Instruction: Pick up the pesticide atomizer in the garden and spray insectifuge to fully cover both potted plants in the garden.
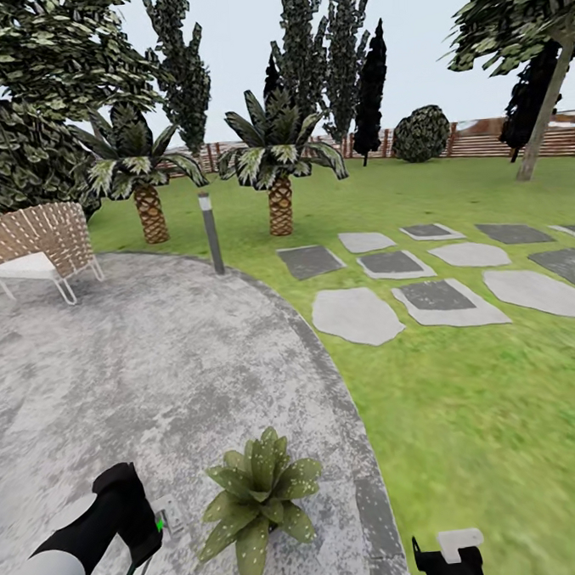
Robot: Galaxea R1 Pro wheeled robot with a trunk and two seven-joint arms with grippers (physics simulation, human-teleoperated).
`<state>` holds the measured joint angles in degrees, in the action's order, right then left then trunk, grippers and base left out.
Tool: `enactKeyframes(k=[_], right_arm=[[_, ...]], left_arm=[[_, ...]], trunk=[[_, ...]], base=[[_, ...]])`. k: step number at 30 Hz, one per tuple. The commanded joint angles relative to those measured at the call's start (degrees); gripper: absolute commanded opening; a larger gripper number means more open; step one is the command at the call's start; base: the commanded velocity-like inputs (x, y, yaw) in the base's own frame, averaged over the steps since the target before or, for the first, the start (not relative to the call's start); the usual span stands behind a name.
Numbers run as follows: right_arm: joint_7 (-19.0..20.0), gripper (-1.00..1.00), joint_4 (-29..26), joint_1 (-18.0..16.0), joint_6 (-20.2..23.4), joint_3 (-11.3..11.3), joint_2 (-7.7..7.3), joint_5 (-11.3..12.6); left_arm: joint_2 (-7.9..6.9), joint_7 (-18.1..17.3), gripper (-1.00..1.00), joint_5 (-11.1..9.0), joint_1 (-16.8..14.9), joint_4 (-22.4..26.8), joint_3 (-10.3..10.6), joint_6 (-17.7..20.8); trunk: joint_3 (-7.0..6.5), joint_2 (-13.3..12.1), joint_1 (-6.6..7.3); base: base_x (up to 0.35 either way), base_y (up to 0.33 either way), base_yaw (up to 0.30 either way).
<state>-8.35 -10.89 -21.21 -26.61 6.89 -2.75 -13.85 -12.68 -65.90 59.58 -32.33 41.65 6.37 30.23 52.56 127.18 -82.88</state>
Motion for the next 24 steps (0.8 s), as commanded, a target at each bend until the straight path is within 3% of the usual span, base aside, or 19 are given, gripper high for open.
enactKeyframes(k=[1,7,16,21,24], right_arm=[[-0.2,1.0,0.1,-0.1,-0.2,0.4,0.03,-0.6],[-0.2,1.0,0.1,-0.1,-0.2,0.4,0.03,-0.6],[-0.2,1.0,0.1,-0.1,-0.2,0.4,0.03,-0.6],[-0.2,1.0,0.1,-0.1,-0.2,0.4,0.03,-0.6],[-0.2,1.0,0.1,-0.1,-0.2,0.4,0.06,-0.6]], left_arm=[[0.16,-0.2,-1.0,0.1,0.0,0.1,0.2,0.5],[0.37,0.1,-1.0,0.1,0.3,0.1,0.3,0.5],[-0.75,0.3,-1.0,0.1,-0.1,0.2,0.1,0.5],[-0.28,0.2,-1.0,0.1,0.2,0.1,0.1,0.5],[-0.15,0.3,-1.0,0.1,0.5,0.1,0.1,0.5]], trunk=[[0.0,0.0,0.0],[-0.25,0.0,0.0],[-0.26,0.0,0.0],[-0.26,0.0,0.0],[-0.3,0.0,0.0]], base=[[0.16,0.074,-0.223],[0.021,0.01,-0.193],[0.0,0.0,-0.006],[0.104,0.128,0.0],[-0.219,0.079,-0.102]])
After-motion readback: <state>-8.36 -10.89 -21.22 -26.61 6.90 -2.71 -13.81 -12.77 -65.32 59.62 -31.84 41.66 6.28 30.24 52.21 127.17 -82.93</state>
